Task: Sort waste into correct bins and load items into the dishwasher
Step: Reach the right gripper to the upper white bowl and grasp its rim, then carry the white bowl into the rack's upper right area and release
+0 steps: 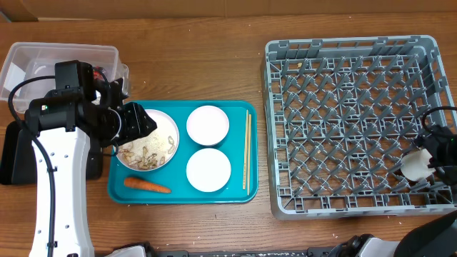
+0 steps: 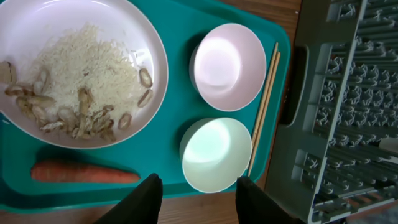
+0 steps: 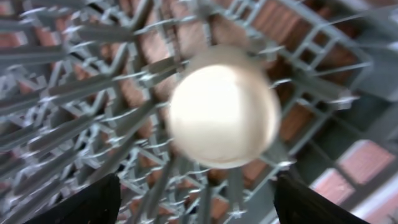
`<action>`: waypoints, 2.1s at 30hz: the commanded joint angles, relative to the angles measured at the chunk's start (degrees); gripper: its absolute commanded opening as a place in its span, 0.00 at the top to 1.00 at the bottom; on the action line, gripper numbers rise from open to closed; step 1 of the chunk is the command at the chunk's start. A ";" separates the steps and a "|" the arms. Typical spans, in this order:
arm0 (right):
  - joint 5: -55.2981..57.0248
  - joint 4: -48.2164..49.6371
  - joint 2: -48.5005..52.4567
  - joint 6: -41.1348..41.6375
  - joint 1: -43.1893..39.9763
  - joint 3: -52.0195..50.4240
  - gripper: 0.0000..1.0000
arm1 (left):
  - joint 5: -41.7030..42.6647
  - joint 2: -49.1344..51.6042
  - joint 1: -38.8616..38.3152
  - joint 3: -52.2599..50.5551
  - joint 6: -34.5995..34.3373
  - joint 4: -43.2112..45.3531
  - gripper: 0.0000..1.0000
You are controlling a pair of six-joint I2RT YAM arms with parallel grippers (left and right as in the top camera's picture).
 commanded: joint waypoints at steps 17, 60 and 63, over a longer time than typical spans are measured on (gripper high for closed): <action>-26.38 5.64 -6.03 -15.02 47.25 15.19 0.00 | -8.37 -0.24 0.17 0.46 1.51 -1.77 0.45; -3.17 23.54 29.97 10.95 70.93 21.49 0.96 | -8.79 -0.24 0.15 0.44 1.51 -2.40 0.45; 3.06 17.51 25.77 8.50 68.70 27.04 0.96 | -8.79 -0.24 0.17 0.44 1.51 -2.45 0.45</action>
